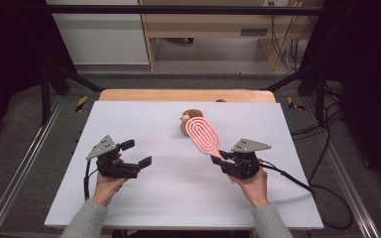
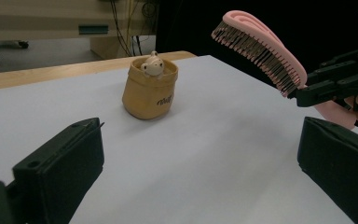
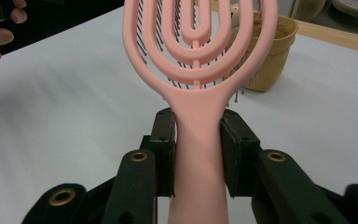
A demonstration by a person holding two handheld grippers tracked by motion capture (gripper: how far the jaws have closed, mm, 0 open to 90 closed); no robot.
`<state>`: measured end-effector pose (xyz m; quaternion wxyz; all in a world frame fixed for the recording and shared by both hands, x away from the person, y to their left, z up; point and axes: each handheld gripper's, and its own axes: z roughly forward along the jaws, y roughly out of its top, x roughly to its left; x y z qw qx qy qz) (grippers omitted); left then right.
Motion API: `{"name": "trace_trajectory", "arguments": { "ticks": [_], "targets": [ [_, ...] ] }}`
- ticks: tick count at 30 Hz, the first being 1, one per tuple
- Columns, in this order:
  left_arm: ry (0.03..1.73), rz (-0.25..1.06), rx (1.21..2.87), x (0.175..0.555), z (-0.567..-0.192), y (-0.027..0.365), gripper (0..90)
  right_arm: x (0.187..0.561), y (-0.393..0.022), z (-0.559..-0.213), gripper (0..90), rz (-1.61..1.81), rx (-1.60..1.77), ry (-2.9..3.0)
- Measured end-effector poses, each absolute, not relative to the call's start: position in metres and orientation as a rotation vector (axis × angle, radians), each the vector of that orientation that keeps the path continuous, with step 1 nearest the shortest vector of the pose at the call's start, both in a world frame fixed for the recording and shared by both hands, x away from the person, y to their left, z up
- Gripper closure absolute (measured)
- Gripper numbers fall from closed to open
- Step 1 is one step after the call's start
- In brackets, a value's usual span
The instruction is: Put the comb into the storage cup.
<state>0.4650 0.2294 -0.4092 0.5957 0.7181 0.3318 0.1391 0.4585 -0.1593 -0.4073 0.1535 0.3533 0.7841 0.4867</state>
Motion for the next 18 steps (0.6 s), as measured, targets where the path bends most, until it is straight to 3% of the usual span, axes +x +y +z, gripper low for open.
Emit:
{"name": "trace_trajectory", "arguments": {
  "ticks": [18],
  "targets": [
    [0.749,0.282,1.667,0.47,-0.406,0.204,0.0,0.457,-0.158,-0.409,69.6,1.401,1.014,2.242]
  ]
}}
